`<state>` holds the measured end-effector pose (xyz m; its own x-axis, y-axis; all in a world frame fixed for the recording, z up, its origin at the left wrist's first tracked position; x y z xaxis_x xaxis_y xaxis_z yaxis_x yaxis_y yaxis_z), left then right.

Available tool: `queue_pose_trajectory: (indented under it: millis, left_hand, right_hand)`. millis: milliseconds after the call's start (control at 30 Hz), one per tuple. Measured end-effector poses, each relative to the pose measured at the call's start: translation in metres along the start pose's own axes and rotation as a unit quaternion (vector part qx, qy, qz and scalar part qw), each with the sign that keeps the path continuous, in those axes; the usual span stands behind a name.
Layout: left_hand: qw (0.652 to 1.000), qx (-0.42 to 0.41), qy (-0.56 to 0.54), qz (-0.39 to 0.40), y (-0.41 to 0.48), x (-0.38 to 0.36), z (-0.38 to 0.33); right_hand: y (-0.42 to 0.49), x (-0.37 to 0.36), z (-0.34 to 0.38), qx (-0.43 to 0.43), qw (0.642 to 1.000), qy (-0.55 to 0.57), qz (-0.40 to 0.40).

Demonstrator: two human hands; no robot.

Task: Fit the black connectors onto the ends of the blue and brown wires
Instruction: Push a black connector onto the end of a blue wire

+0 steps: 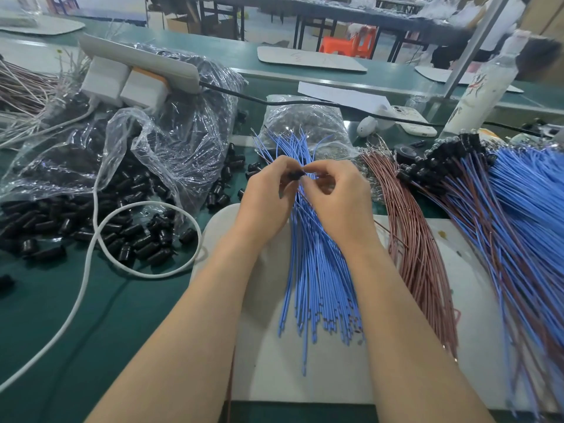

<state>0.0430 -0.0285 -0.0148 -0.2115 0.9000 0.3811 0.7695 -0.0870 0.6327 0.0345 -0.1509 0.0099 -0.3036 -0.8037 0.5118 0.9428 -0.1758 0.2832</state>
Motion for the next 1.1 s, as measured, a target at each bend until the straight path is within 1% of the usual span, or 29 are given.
queue_pose_trajectory:
  millis: [67, 167, 233, 300, 367, 467, 600, 700, 833, 967, 1100]
  left_hand:
    - [1.000, -0.003, -0.002, 0.006, -0.001, -0.002, -0.002]
    - [0.999, -0.010, 0.028, 0.030, -0.002, -0.007, -0.005]
    - [0.997, -0.025, 0.073, 0.029, -0.002, -0.007, -0.007]
    - [0.990, -0.039, 0.139, 0.010, -0.002, -0.003, -0.008]
    - [0.984, -0.031, 0.176, -0.003, -0.001, 0.001, -0.008]
    - [0.986, -0.023, 0.167, 0.000, -0.001, 0.002, -0.009]
    - [0.989, -0.033, 0.141, -0.005, -0.001, 0.002, -0.012]
    - [0.991, -0.012, 0.130, -0.026, -0.001, 0.005, -0.006]
    - [0.991, 0.012, 0.122, -0.047, -0.001, 0.009, -0.001]
    - [0.991, 0.014, 0.118, -0.056, -0.001, 0.011, 0.000]
    - [0.992, 0.011, 0.114, -0.057, 0.000, 0.012, -0.001]
  right_hand:
    - [-0.001, -0.004, -0.001, -0.002, 1.000, -0.005, 0.010]
    - [-0.001, -0.002, 0.000, 0.004, 1.000, -0.003, -0.012]
    - [-0.001, 0.000, 0.000, 0.008, 1.000, 0.002, -0.022]
    - [-0.002, 0.000, 0.003, 0.018, 0.999, 0.001, -0.029]
    - [-0.004, 0.000, 0.006, 0.026, 0.999, 0.003, -0.031]
    - [-0.004, 0.000, 0.007, 0.024, 0.999, 0.004, -0.029]
    - [-0.004, -0.001, 0.007, 0.023, 1.000, 0.004, -0.017]
    - [-0.005, 0.001, 0.007, 0.021, 1.000, 0.022, -0.004]
    - [-0.003, 0.008, 0.006, 0.011, 0.998, 0.054, -0.016]
    - [-0.001, 0.007, 0.007, 0.001, 0.998, 0.066, 0.004]
    - [-0.003, 0.005, 0.012, 0.015, 0.997, 0.076, 0.026]
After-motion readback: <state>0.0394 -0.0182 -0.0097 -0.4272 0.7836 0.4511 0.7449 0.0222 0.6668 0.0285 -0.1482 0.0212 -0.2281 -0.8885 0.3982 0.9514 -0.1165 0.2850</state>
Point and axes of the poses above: each hand's wrist, its own y-axis towards the middle knuckle, its own x-axis out of the back of the hand, z = x × y, the point moved 6 cm from there along y, towards the middle knuckle, and after that the axes turned 14 degrees about -x, right-handed, at the moved point
